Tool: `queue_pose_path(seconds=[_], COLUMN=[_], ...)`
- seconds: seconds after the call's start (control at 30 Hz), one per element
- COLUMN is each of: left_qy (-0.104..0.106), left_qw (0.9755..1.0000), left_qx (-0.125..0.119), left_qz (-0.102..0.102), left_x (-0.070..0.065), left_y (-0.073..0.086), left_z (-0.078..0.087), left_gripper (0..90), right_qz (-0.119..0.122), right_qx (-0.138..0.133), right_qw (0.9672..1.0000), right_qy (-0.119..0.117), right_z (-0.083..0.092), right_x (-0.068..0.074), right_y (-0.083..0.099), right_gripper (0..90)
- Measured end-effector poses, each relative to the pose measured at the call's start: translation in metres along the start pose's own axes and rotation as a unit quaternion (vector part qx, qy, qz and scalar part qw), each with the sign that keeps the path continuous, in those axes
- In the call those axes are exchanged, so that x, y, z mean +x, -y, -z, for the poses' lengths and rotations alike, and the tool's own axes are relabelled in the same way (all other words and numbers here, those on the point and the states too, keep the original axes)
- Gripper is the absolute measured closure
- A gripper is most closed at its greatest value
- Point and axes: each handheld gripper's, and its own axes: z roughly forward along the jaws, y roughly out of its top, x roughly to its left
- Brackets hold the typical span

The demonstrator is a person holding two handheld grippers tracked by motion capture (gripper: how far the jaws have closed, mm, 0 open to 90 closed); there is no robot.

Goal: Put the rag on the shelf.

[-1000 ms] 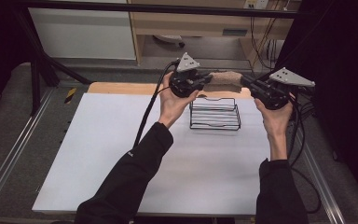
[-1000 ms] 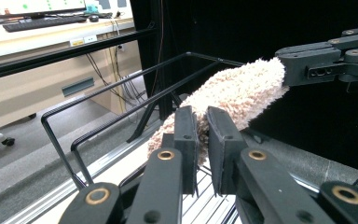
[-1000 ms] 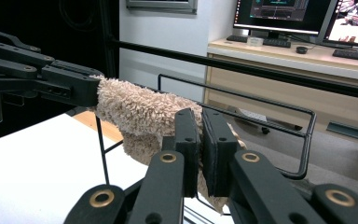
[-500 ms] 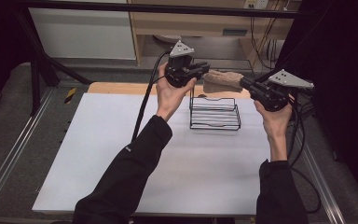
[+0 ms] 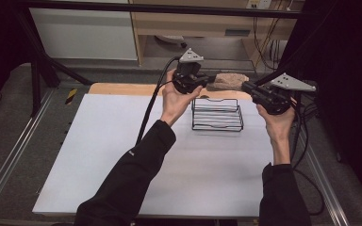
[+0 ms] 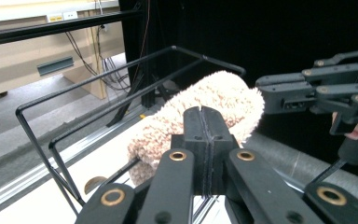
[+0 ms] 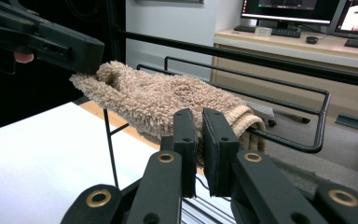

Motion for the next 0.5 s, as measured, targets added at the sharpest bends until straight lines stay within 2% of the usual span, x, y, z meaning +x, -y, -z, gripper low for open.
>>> queue_pose_path(seconds=[0.13, 0.5], left_qy=[-0.002, -0.005], left_qw=[0.9999, 0.9996], left_qx=[0.011, 0.026], left_qz=[-0.010, -0.011], left_x=[-0.002, 0.001], left_y=[0.003, 0.017], left_z=[-0.003, -0.008], left_gripper=[89.7, 89.8], right_qz=[0.000, 0.002], right_qx=[0.005, 0.011], right_qw=[1.0000, 0.9999], right_qy=[-0.002, -0.009], right_z=[0.001, 0.002], right_x=[0.000, 0.002], right_y=[0.000, -0.001], right_gripper=[83.7, 76.6])
